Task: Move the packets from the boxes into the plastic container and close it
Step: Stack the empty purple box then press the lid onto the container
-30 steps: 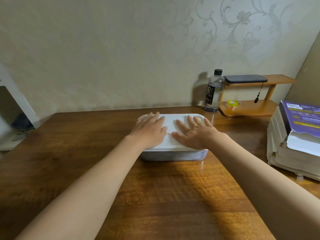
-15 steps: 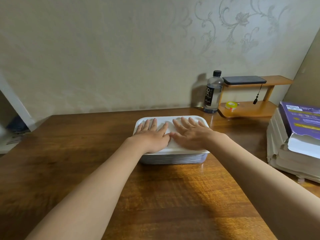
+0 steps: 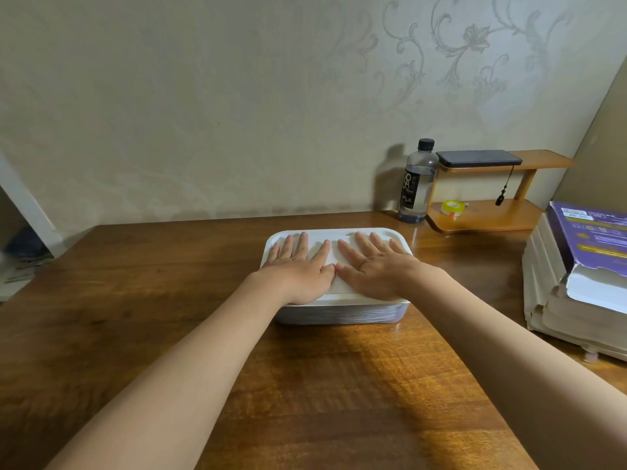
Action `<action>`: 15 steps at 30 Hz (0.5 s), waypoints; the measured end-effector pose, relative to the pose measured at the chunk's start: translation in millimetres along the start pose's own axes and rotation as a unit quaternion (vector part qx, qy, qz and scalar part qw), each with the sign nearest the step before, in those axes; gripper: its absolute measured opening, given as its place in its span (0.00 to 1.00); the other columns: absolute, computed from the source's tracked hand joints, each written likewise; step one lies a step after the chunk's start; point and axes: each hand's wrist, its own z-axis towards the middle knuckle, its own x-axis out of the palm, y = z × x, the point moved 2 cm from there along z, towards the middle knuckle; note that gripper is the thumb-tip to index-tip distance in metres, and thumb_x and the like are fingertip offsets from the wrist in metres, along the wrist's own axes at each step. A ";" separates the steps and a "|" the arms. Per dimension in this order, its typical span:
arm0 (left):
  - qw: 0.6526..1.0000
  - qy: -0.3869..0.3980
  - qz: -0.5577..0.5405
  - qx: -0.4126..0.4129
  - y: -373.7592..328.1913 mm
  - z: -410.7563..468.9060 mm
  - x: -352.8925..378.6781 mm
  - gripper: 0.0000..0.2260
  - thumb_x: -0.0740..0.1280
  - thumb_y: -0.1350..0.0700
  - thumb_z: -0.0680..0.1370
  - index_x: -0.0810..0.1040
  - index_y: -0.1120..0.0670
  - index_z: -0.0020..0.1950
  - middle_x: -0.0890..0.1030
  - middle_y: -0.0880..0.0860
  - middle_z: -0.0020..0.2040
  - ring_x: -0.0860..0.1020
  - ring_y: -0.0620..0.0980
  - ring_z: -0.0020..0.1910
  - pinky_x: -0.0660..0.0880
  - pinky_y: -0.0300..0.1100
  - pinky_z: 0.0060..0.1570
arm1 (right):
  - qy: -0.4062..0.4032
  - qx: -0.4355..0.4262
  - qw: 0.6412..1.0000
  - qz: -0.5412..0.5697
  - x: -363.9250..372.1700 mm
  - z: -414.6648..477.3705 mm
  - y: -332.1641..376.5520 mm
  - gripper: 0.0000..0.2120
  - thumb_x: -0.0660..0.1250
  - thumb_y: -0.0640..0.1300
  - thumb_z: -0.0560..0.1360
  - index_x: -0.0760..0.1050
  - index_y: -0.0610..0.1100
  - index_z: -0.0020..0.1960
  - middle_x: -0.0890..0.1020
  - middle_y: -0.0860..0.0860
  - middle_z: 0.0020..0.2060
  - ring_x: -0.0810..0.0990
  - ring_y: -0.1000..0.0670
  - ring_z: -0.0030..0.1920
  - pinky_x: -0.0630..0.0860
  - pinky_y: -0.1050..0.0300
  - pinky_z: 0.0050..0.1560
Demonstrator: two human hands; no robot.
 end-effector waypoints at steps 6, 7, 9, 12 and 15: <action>1.000 0.005 0.004 0.001 -0.7 0.6 -1.2 0.27 0.39 0.38 0.84 0.35 0.40 0.81 0.31 0.53 0.82 0.31 0.57 0.80 0.34 0.56 0.78 | 0.009 0.003 1.000 0.000 -0.7 0.9 -0.5 0.32 0.37 0.67 0.81 0.34 0.57 0.80 0.34 0.49 0.80 0.33 0.44 0.79 0.34 0.42 0.77; 1.000 0.006 0.004 0.001 -0.7 0.6 -1.0 0.27 0.39 0.38 0.84 0.35 0.40 0.81 0.32 0.53 0.82 0.31 0.57 0.80 0.34 0.56 0.78 | 0.011 0.002 1.000 0.001 -0.7 0.9 -0.6 0.32 0.37 0.67 0.81 0.34 0.57 0.80 0.34 0.49 0.80 0.33 0.44 0.79 0.34 0.42 0.77; 1.000 0.006 0.002 0.003 -0.5 0.5 -1.2 0.27 0.40 0.38 0.84 0.35 0.40 0.81 0.32 0.53 0.82 0.31 0.56 0.80 0.34 0.56 0.78 | 0.010 0.003 1.000 0.006 -0.6 0.8 -0.8 0.32 0.37 0.67 0.81 0.34 0.57 0.80 0.35 0.50 0.80 0.33 0.45 0.79 0.34 0.42 0.77; 1.000 0.001 -0.002 0.003 -0.9 -0.6 -0.9 0.27 0.40 0.37 0.84 0.35 0.40 0.81 0.32 0.53 0.82 0.31 0.56 0.80 0.34 0.56 0.78 | 0.002 0.001 1.000 0.007 0.2 -0.7 -1.3 0.32 0.37 0.68 0.80 0.34 0.58 0.80 0.35 0.50 0.80 0.33 0.45 0.79 0.34 0.43 0.77; 1.000 -0.005 0.000 0.003 -1.2 -1.3 0.6 0.27 0.39 0.38 0.84 0.35 0.40 0.81 0.32 0.52 0.82 0.32 0.56 0.80 0.34 0.56 0.78 | -0.010 -0.001 1.000 0.004 2.0 -2.2 -1.1 0.32 0.37 0.68 0.80 0.34 0.57 0.80 0.35 0.49 0.80 0.33 0.44 0.79 0.34 0.43 0.77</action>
